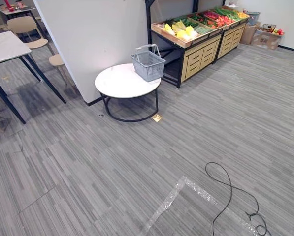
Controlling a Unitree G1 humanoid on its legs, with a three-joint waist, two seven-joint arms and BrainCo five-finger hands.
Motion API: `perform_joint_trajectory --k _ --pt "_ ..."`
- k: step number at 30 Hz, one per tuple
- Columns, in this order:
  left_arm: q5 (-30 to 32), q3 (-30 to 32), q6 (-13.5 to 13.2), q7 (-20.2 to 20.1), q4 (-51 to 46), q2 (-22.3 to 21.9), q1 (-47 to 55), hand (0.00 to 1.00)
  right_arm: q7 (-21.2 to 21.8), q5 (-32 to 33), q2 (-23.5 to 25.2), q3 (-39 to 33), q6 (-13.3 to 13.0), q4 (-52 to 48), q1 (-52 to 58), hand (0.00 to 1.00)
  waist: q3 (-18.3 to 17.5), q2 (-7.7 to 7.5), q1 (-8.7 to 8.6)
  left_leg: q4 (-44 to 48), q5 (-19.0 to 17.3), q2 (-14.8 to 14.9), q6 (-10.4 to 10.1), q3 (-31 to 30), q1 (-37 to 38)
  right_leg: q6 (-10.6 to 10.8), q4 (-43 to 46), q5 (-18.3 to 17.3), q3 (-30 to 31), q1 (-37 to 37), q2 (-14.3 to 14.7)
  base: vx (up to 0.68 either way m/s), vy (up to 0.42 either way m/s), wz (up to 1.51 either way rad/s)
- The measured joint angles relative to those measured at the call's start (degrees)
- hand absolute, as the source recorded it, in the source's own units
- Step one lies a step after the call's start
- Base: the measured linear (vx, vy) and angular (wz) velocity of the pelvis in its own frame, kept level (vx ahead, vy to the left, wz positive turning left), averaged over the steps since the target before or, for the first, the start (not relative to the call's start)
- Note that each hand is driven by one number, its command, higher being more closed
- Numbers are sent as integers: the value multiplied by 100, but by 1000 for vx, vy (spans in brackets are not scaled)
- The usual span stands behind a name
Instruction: Pick vegetable in the basket
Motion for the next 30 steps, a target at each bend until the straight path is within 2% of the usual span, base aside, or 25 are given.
perform_joint_trajectory --k 10,13,15,16,17,18,19,20,21,22,24,26,28,30 --pt "-13 -45 -3 50 0 2 -20 0 4 24 -14 65 -26 -17 -31 0 61 32 1 23 1 10 2 -15 -37 3 30 -3 -12 -25 5 -24 5 1" --pt "-16 -76 -3 91 -1 19 -116 0 -1 27 -18 85 -97 -34 -131 0 133 60 -11 251 -64 21 -13 -47 -312 -11 251 -105 -54 -278 -22 -32 1 5" --pt "-171 -62 -4 95 -28 24 -221 0 -4 29 -37 144 -106 -35 -239 0 362 64 7 1176 -493 86 -69 -56 -781 -77 414 -244 -82 -387 -20 -39 1 6" --pt "-242 -41 -3 100 -74 3 -229 0 -10 30 -70 251 -118 -41 -298 0 481 101 19 1926 -780 207 -190 -43 -1127 -156 444 -303 -155 -379 51 -107 -7 20" --pt "-243 2 -1 91 -131 24 -238 0 -19 27 -53 317 -124 -39 -330 0 572 57 7 2969 -825 263 -249 -39 -1609 -184 393 -318 -257 -290 73 -92 -13 27" --pt "-259 89 -4 90 -195 21 -233 0 -21 27 -57 333 -127 -38 -331 0 633 53 14 3535 -783 316 -250 -24 -1845 -208 390 -334 -298 -212 88 -33 -19 29" --pt "-468 345 2 95 -257 -134 -221 0 -23 29 -104 349 -128 -52 -305 0 731 127 72 4683 -570 477 -231 -15 -2270 -275 381 -395 -311 36 184 53 11 11" --pt "-594 403 2 108 -287 -151 -215 0 -40 29 -100 358 -127 -86 -301 0 787 62 154 5160 -474 517 -236 7 -2489 -257 407 -464 -298 160 170 62 21 6" --pt "-646 422 -1 105 -321 -150 -212 0 -52 29 -93 372 -127 -106 -281 0 801 96 179 5315 -540 517 -199 13 -2585 -241 409 -495 -280 217 149 109 58 3" --pt "-697 429 -6 105 -370 -158 -211 0 -69 29 -101 409 -125 -113 -320 0 803 87 203 5250 -689 478 -198 21 -2757 -228 391 -527 -263 296 88 157 102 -3" --pt "-709 382 -7 103 -370 -162 -229 0 -96 29 -113 403 -128 -85 -434 0 783 32 239 4250 -698 342 -184 26 -2914 -165 387 -567 -212 251 -84 205 154 -16" --pt "-707 356 -10 127 -363 -203 -224 0 -120 34 -141 403 -133 -105 -539 0 781 77 281 2262 -204 314 -140 26 -2916 -55 359 -635 -87 188 -277 256 201 -29" --pt "-693 432 -12 137 -370 -261 -211 0 -124 35 -151 422 -130 -233 -458 0 748 133 325 1227 195 425 -185 26 -2916 124 337 -751 -10 225 -357 354 261 -21" --pt "-691 469 -21 134 -398 -319 -145 0 -124 32 -174 467 -138 -306 -395 0 691 201 403 985 412 551 -182 15 -2894 387 428 -989 124 331 -480 487 361 -30"
